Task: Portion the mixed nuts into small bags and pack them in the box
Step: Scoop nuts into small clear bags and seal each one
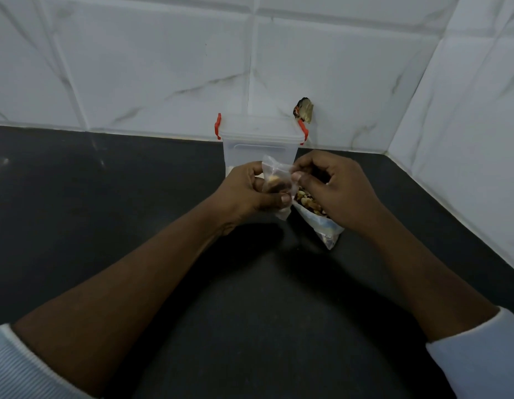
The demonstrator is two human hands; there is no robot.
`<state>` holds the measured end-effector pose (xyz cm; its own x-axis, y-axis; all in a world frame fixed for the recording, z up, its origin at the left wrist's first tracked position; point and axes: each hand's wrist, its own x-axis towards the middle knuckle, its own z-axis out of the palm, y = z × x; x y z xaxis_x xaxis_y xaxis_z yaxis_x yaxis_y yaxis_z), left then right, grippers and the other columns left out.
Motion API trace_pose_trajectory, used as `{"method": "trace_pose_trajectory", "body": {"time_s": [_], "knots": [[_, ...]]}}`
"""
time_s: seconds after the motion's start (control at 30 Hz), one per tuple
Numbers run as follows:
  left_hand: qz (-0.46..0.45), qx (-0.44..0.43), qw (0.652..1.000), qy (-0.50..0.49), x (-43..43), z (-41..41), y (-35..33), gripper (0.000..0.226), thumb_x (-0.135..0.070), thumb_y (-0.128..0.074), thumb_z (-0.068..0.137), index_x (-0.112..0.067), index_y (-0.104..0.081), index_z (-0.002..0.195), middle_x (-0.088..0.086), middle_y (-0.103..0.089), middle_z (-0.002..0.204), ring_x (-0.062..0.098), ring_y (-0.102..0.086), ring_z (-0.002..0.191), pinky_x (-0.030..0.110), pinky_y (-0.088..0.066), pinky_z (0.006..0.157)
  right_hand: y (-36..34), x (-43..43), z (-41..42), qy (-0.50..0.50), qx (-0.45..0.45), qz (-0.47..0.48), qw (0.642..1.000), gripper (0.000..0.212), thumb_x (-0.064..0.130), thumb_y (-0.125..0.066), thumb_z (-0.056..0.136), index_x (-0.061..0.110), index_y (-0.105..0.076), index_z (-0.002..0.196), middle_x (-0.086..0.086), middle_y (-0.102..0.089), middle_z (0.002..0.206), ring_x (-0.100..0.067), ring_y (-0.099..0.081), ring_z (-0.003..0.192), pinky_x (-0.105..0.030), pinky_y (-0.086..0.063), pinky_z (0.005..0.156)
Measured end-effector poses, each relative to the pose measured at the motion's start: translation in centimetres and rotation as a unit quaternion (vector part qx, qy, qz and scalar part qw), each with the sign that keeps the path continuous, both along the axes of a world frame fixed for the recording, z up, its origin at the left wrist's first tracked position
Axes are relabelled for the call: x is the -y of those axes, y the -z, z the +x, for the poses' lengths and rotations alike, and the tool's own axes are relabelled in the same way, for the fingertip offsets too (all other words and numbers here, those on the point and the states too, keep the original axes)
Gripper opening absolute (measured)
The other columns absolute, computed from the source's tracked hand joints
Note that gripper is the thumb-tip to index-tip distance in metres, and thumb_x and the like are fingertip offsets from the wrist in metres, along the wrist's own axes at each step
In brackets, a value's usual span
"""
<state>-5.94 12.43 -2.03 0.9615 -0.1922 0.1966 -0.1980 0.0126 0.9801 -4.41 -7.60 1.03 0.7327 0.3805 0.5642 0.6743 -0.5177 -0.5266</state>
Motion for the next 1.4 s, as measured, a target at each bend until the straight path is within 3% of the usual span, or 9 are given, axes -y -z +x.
{"method": "trace_pose_trajectory", "body": {"time_s": [0.2,0.37,0.47,0.63,0.8,0.97,1.1,1.23,1.4], "knots": [[0.024,0.031,0.999,-0.035,-0.2,0.0,-0.5,0.057,0.005,-0.089,0.069,0.0,-0.064,0.12,0.015,-0.077,0.101,0.028,-0.076,0.092,0.045,-0.063,0.081,-0.1,-0.1,-0.2,-0.003,0.016,0.0,1.0,0.01,0.009,-0.068,0.095,0.015,-0.074,0.1,0.011,-0.072,0.09,-0.001,-0.066,0.083,-0.009,-0.045,0.073],[0.05,0.017,0.998,0.027,-0.9,0.3,-0.6,0.052,0.011,-0.078,0.08,-0.005,-0.063,0.128,0.014,-0.076,0.11,0.025,-0.074,0.103,0.033,-0.06,0.086,0.0,0.0,-0.1,-0.007,0.013,-0.013,1.0,0.011,0.007,-0.069,0.095,0.013,-0.074,0.102,0.014,-0.073,0.091,0.003,-0.066,0.083,-0.007,-0.043,0.073],[0.042,0.01,0.997,0.062,-0.9,0.1,-0.3,0.055,0.01,-0.075,0.084,-0.006,-0.059,0.134,0.021,-0.071,0.118,0.032,-0.07,0.111,0.04,-0.059,0.092,0.1,-0.1,-0.1,-0.01,0.01,-0.02,1.0,0.011,0.008,-0.068,0.096,0.015,-0.074,0.103,0.01,-0.073,0.09,-0.003,-0.067,0.081,-0.012,-0.047,0.071],[0.009,-0.015,0.999,0.039,-1.0,0.5,-0.1,0.033,-0.013,-0.073,0.093,0.002,-0.067,0.122,0.021,-0.074,0.112,0.039,-0.072,0.106,0.059,-0.055,0.099,-0.3,0.6,0.1,-0.001,0.01,-0.038,0.999,0.01,0.011,-0.068,0.096,0.016,-0.074,0.102,0.016,-0.072,0.092,0.002,-0.067,0.087,-0.008,-0.046,0.075],[0.018,-0.035,0.999,0.028,-0.7,0.6,0.0,0.022,-0.016,-0.073,0.092,0.002,-0.074,0.106,0.019,-0.077,0.097,0.026,-0.075,0.087,0.047,-0.057,0.089,-0.3,0.4,-0.1,0.0,0.007,-0.045,0.999,0.009,0.01,-0.068,0.096,0.015,-0.073,0.1,0.013,-0.071,0.087,0.002,-0.065,0.081,-0.009,-0.044,0.072],[0.022,-0.053,0.994,0.088,-1.6,0.5,-0.2,0.035,-0.014,-0.068,0.094,0.004,-0.066,0.124,0.022,-0.073,0.117,0.035,-0.071,0.111,0.051,-0.054,0.103,-0.2,0.5,-0.1,0.005,0.006,-0.039,0.999,0.009,0.009,-0.068,0.096,0.015,-0.074,0.099,0.015,-0.071,0.086,0.005,-0.064,0.08,-0.007,-0.043,0.072],[-0.07,-0.094,0.99,0.078,-1.4,0.2,-0.8,0.052,-0.044,-0.058,0.097,-0.003,-0.063,0.129,0.019,-0.072,0.12,0.031,-0.071,0.11,0.043,-0.057,0.095,-0.5,0.4,-0.1,0.003,0.006,0.034,0.999,0.009,0.008,-0.067,0.096,0.012,-0.074,0.101,0.01,-0.073,0.091,-0.004,-0.068,0.086,-0.014,-0.05,0.077],[-0.084,-0.097,0.992,-0.013,-1.6,0.8,-0.9,0.065,-0.06,-0.044,0.1,-0.006,-0.068,0.124,0.017,-0.074,0.116,0.032,-0.071,0.109,0.044,-0.056,0.097,-0.2,0.8,0.2,-0.025,-0.007,-0.125,0.992,0.013,0.014,-0.069,0.096,0.018,-0.077,0.106,0.012,-0.074,0.094,-0.002,-0.068,0.089,-0.023,-0.053,0.079],[-0.098,-0.076,0.99,-0.06,-1.3,0.6,-1.1,0.055,-0.055,-0.045,0.103,-0.007,-0.071,0.11,0.014,-0.077,0.103,0.028,-0.074,0.096,0.041,-0.059,0.086,-0.7,0.4,-0.4,-0.016,0.009,0.02,1.0,0.009,0.01,-0.069,0.095,0.013,-0.076,0.1,0.007,-0.075,0.092,-0.008,-0.07,0.087,-0.02,-0.055,0.079]]}}
